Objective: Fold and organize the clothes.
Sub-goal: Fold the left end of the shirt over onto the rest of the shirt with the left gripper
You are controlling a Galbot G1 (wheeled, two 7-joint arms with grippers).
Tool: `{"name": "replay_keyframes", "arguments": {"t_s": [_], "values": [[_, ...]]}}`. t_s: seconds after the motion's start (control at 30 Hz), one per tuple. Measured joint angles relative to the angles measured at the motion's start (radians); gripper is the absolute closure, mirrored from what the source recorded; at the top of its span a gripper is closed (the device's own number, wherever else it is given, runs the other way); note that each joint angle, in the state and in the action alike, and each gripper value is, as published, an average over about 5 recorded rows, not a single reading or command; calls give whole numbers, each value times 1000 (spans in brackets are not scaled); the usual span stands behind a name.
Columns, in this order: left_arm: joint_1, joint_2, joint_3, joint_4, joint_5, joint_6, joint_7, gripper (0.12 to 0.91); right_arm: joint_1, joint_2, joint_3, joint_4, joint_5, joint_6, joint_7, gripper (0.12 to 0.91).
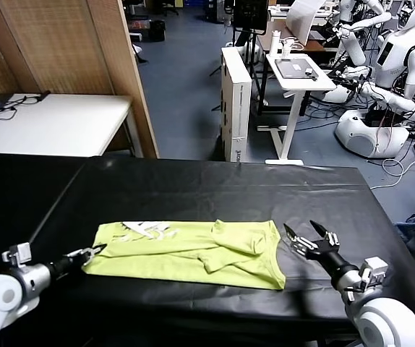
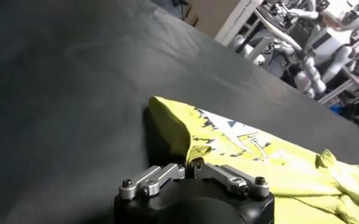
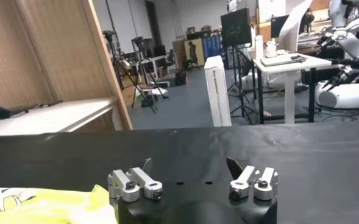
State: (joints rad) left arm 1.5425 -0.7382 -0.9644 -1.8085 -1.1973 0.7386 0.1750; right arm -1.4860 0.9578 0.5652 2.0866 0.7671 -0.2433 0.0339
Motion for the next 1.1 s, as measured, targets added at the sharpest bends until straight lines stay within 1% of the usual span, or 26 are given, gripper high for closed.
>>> {"name": "replay_keyframes", "arguments": {"t_s": [0.1,0.17,0.27,0.33,0.43,0.63,0.73,0.83,0.97,1.1], "values": [[39,17,-56,-17,-9,0,-13,852,8,6,-12,-3,-6,0,1,118],[51,14,-74,-39,-6,-1,-29,852,8,8,-16,-3,-10,0,1,118],[48,-10,-70,-91,10,-1,-53,852,0,9,-12,-1,-19,4,1,118],[37,-37,-48,-135,23,-1,-67,852,-11,9,-4,0,-29,13,-1,118],[9,-83,12,-198,36,-1,-83,852,-33,10,13,0,-49,28,-5,118],[-73,-171,176,-280,24,-1,-111,852,-89,25,50,-1,-94,38,-7,118],[-113,-204,254,-294,14,-1,-128,852,-113,37,62,-2,-111,39,-7,118],[-151,-229,322,-297,-4,-2,-157,852,-132,51,69,-3,-126,40,-9,118],[-206,-254,402,-303,-21,-2,-196,852,-146,70,71,-4,-141,42,-11,118],[-252,-276,471,-315,-24,-2,-219,852,-151,80,71,-6,-149,42,-12,118]]}}
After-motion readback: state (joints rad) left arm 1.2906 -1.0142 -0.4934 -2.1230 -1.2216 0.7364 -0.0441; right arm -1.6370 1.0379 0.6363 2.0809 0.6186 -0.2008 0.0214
